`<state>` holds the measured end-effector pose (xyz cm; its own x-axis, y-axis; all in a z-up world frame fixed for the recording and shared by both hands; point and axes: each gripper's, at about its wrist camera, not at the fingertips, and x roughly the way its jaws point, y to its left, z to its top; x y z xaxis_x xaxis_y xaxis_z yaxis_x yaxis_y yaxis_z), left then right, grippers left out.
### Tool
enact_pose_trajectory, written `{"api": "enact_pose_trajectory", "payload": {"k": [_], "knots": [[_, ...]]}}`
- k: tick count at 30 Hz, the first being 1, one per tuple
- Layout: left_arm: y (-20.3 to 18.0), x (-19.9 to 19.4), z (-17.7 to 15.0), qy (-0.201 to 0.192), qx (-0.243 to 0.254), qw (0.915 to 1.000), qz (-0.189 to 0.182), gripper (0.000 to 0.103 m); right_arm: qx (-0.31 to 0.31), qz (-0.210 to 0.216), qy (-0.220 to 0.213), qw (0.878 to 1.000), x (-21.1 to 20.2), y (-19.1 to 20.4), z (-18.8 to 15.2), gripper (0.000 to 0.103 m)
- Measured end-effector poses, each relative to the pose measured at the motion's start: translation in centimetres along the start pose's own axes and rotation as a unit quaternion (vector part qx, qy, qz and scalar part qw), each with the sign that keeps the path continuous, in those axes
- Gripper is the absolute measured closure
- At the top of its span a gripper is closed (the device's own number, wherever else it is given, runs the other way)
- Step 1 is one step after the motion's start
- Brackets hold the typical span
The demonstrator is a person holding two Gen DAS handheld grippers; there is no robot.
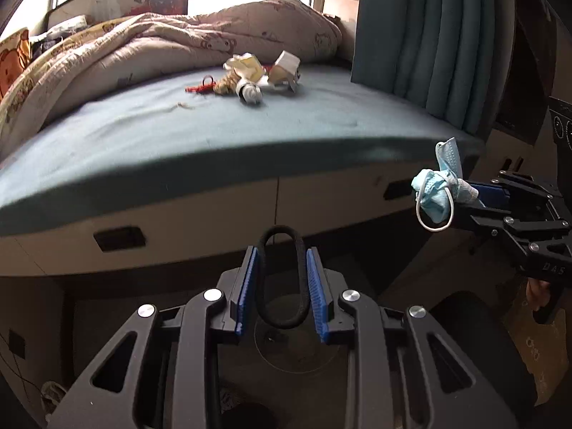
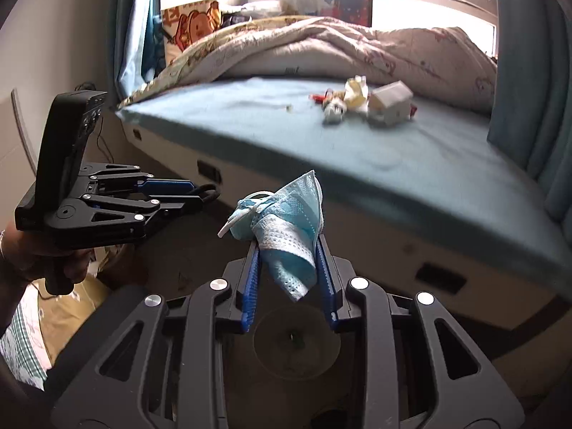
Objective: Collect trash
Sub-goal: 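Lower both items over the wastebasket and open both tools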
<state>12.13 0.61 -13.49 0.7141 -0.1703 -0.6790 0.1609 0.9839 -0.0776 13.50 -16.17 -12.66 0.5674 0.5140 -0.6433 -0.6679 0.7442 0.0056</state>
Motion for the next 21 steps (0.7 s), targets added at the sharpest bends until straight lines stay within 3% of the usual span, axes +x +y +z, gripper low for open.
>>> {"api": "enact_pose_trajectory", "payload": {"k": [5,9,16,21], "knots": [[-1.3,3.7,-5.0,0.026,0.009,0.9996,-0.010,0.076,0.007,0.015,0.043,0.999,3.3,-0.1,-6.1,0.075],[-1.2,8.8,-8.0,0.060,0.001,0.9978,-0.030,0.076,0.023,0.023,0.081,0.996,7.9,-1.1,-10.3,0.075],[-0.9,18.8,-11.8,0.112,0.006,0.9921,-0.055,0.075,0.036,0.022,0.121,0.992,15.0,-3.8,-14.7,0.075],[-1.0,23.8,-12.5,0.141,0.021,0.9878,-0.063,0.069,0.053,0.022,0.148,0.987,18.8,-6.3,-16.2,0.075]]}}
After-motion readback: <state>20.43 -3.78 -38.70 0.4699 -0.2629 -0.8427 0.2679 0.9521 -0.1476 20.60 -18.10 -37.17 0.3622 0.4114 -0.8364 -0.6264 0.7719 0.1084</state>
